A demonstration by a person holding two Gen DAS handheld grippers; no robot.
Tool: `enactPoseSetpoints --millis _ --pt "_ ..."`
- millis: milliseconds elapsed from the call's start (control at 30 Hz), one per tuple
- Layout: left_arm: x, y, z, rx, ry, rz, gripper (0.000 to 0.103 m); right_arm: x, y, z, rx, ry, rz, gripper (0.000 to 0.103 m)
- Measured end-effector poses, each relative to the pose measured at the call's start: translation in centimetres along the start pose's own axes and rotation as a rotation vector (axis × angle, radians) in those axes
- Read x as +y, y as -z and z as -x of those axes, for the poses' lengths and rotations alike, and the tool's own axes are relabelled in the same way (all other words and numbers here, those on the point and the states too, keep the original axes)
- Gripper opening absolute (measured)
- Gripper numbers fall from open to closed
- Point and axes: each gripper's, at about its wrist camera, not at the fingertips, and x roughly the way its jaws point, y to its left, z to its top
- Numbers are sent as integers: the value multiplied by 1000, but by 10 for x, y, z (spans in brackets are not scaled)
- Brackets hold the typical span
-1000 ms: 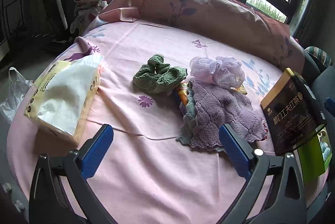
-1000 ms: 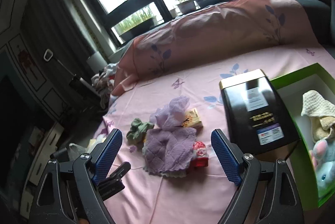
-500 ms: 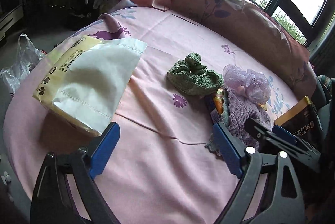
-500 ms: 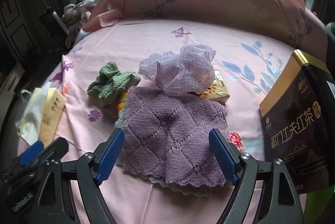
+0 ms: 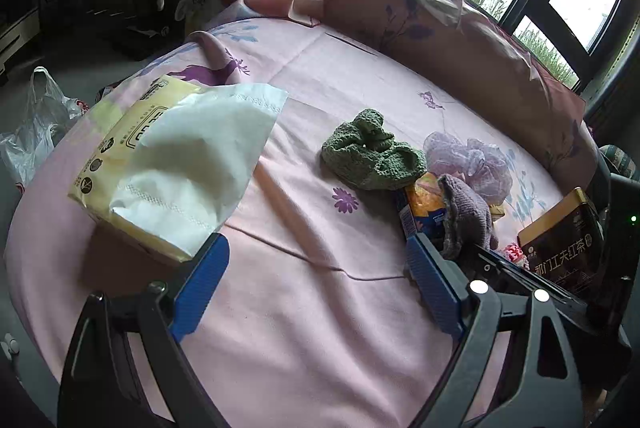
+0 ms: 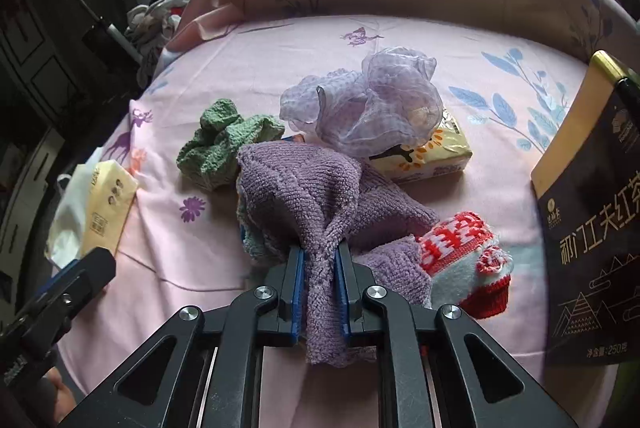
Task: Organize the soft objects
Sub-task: 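Grasp the purple knitted cloth with the right tool and lift it, then lay the purple cloth flat on the bed and open the right tool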
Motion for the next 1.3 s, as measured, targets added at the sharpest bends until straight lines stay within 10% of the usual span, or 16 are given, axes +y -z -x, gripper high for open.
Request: enactPoseSetpoints --millis 200,533,733,1000,1300 --pt "2 -1 -2 10 -21 -12 91 17 13 54 -61 -121 56 15" --pt "2 0 0 15 -35 -18 91 37 43 18 211 -188 180 17" --pt "1 1 -1 26 -40 -17 91 21 36 34 125 -149 107 76" --pt "-6 5 -3 51 -18 -34 91 -16 23 67 4 -136 -83 77" --pt "-24 14 -11 176 129 -76 90 -27 22 53 58 -258 -224 77"
